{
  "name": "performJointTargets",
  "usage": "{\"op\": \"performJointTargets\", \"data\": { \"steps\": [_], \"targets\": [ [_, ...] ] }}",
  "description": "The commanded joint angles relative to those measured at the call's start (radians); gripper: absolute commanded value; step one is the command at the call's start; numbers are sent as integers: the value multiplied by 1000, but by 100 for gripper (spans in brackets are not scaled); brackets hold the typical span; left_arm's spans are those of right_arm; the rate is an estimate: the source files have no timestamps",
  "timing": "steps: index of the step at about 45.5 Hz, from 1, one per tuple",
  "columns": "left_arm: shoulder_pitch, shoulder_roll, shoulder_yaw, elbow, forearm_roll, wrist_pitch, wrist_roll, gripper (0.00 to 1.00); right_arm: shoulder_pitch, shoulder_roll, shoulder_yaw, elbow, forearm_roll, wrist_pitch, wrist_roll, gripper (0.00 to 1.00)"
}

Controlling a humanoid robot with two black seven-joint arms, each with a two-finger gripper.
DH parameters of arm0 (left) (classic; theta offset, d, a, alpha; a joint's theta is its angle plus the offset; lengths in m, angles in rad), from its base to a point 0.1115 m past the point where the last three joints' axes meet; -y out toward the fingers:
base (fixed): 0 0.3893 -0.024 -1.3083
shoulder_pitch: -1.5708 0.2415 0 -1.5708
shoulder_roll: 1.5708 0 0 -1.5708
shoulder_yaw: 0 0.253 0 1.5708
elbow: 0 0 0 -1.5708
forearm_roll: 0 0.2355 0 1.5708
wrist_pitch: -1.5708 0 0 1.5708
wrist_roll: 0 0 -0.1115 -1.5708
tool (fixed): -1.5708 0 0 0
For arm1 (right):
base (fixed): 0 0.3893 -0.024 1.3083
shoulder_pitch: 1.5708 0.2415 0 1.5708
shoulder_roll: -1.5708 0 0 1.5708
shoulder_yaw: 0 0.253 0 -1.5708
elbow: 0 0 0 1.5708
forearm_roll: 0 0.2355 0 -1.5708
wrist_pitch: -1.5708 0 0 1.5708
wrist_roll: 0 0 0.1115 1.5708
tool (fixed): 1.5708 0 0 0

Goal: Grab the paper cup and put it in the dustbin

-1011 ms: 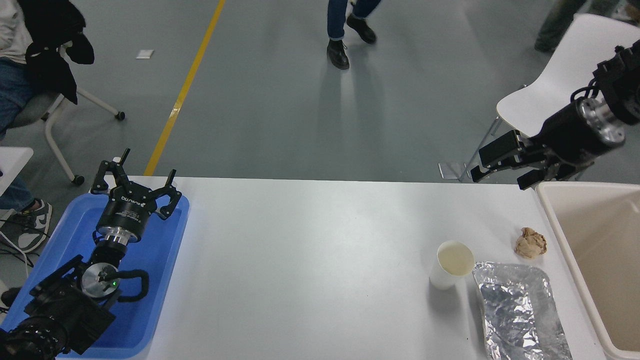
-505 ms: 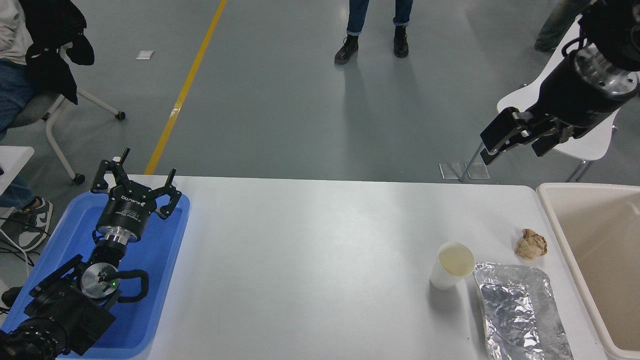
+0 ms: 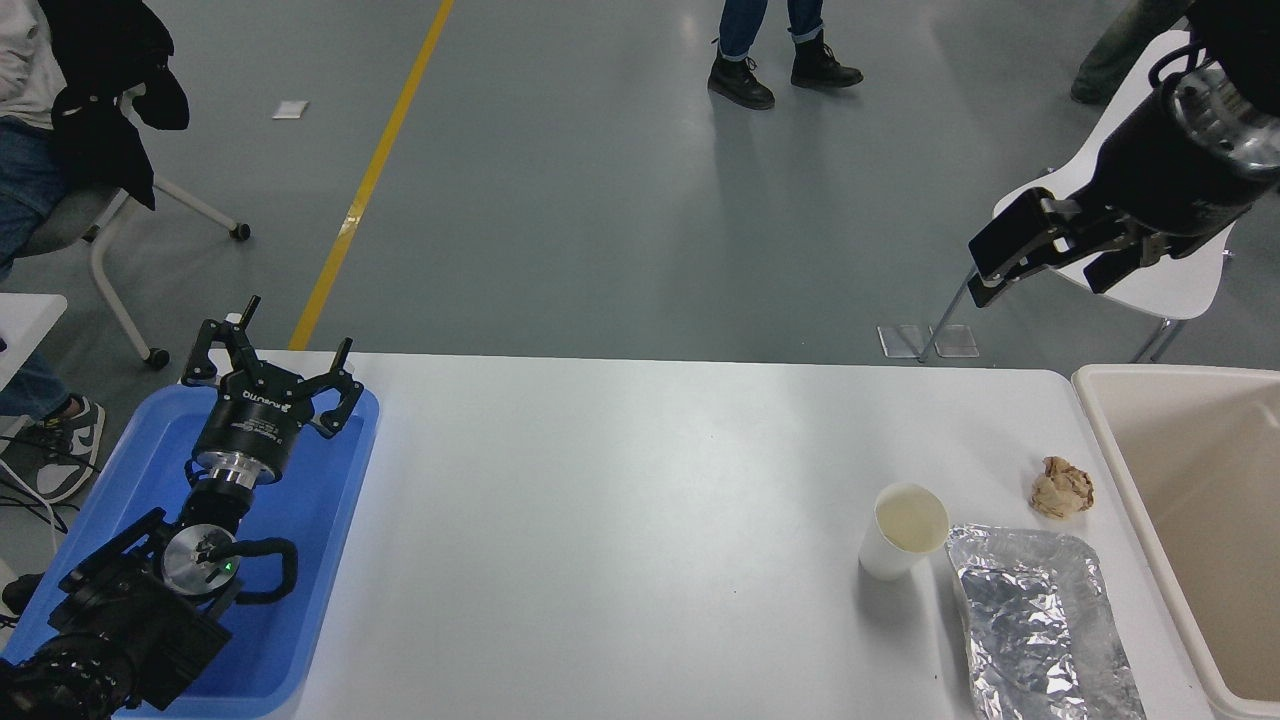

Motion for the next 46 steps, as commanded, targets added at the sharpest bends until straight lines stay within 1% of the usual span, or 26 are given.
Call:
{"op": "performJointTargets", "data": {
  "steps": [1, 6, 13, 16, 18, 20, 24, 27, 29, 31, 33, 34, 39, 46],
  "targets": [
    [-1, -1, 0, 0, 0, 0, 0, 100, -73, 7, 4, -7, 87, 0, -4, 100],
    [-1, -1, 0, 0, 0, -2, 0, 100, -135, 6, -4, -21, 125, 0, -9, 100],
    [-1, -1, 0, 0, 0, 0, 0, 100, -254, 1, -4, -72, 139, 0, -12, 100],
    [-1, -1, 0, 0, 0, 0, 0, 100, -306, 3, 1, -92, 157, 0, -20, 91],
    [-1, -1, 0, 0, 0, -2, 0, 100, -323, 4, 5, -92, 163, 0, -41, 90],
    [-1, -1, 0, 0, 0, -2, 0, 100, -334, 9, 11, -90, 163, 0, -82, 90],
    [-1, -1, 0, 0, 0, 0, 0, 100, -388, 15, 37, -89, 168, 0, -203, 90],
    [-1, -1, 0, 0, 0, 0, 0, 100, -437, 24, 63, -92, 177, -6, -299, 93],
    [-1, -1, 0, 0, 0, -2, 0, 100, -455, 24, 89, -95, 180, -10, -345, 94],
    [-1, -1, 0, 0, 0, 0, 0, 100, -467, 24, 116, -96, 180, -13, -375, 95],
    [-1, -1, 0, 0, 0, 0, 0, 100, -480, 24, 133, -98, 180, -13, -394, 97],
    [-1, -1, 0, 0, 0, 0, 0, 100, -486, 24, 137, -98, 180, -13, -395, 97],
    [-1, -1, 0, 0, 0, 0, 0, 100, -530, 26, 175, -124, 180, -23, -396, 100],
    [-1, -1, 0, 0, 0, -2, -1, 100, -609, 26, 226, -193, 177, -29, -396, 100]
  ]
}}
